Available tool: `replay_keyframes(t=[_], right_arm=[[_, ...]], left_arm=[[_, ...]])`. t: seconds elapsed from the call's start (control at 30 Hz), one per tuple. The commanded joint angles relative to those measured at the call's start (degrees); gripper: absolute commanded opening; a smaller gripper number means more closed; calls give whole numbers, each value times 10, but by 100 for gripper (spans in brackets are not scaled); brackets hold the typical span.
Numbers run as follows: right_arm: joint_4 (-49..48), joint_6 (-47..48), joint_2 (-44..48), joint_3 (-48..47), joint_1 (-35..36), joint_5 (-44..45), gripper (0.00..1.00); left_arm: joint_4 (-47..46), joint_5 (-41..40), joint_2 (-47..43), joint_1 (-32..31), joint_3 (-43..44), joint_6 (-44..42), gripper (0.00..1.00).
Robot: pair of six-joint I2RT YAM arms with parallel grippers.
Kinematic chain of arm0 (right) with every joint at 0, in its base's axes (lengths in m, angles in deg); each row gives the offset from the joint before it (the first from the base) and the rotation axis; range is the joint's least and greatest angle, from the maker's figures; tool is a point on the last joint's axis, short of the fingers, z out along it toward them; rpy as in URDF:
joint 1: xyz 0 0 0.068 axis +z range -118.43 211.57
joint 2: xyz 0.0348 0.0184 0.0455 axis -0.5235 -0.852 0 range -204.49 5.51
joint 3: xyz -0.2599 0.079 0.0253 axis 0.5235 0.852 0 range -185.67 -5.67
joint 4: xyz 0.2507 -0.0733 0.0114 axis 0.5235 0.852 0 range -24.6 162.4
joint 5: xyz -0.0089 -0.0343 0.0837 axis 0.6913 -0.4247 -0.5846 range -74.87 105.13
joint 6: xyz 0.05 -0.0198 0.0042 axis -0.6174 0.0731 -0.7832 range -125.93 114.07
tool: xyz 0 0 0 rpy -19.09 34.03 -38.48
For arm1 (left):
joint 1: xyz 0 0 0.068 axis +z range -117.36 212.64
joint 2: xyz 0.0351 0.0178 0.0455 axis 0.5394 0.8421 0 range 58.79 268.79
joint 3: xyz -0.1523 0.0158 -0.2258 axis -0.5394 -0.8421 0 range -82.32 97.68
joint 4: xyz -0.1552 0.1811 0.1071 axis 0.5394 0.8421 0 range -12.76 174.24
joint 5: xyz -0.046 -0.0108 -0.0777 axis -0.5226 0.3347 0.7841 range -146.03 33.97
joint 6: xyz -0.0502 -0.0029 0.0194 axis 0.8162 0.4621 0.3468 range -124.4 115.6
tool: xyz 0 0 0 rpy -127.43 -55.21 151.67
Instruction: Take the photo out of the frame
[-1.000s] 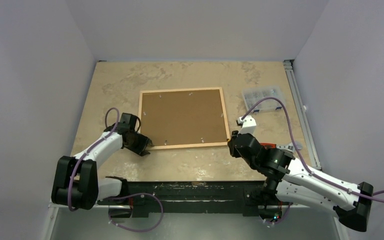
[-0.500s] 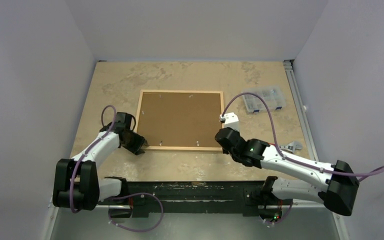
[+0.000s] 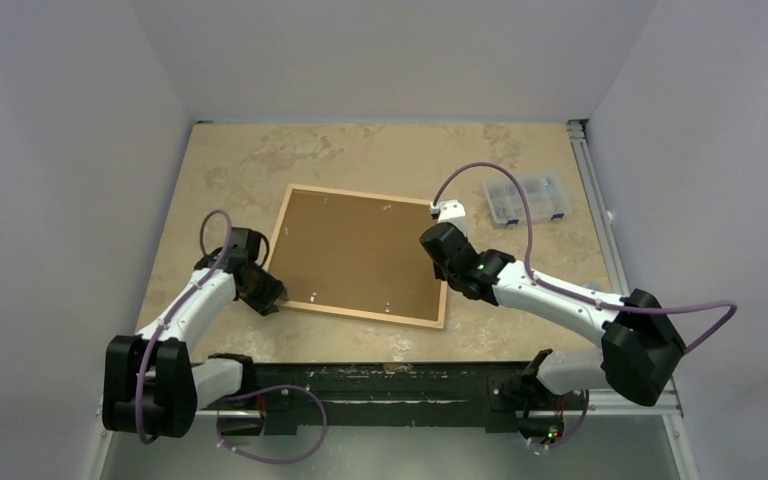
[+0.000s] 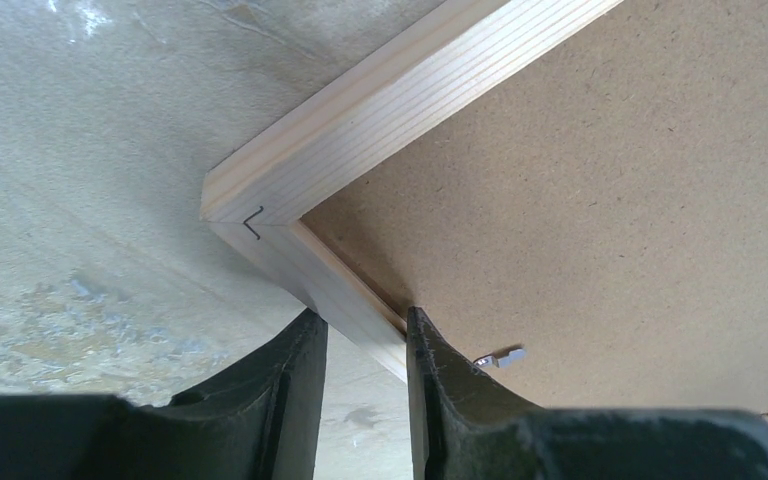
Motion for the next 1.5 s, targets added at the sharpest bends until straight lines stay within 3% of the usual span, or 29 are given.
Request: replay_keyframes(t=[0.0,0.4,1.27,1.47], right_arm=[[-13,8,-7,-26,0,-14,0],[72,-17,38,-10,0,-52,0],[184,18,-87,-98,13,-32,0],[157,31,-96,-91,14,-34,0]], left_arm=[[12,-2,-16,1,1,-43,0],[9,-4,-16,1,0,-22,0],[-5,20,-9,1,-11,-6,0],[-9,25,-9,1,-17,-6,0]])
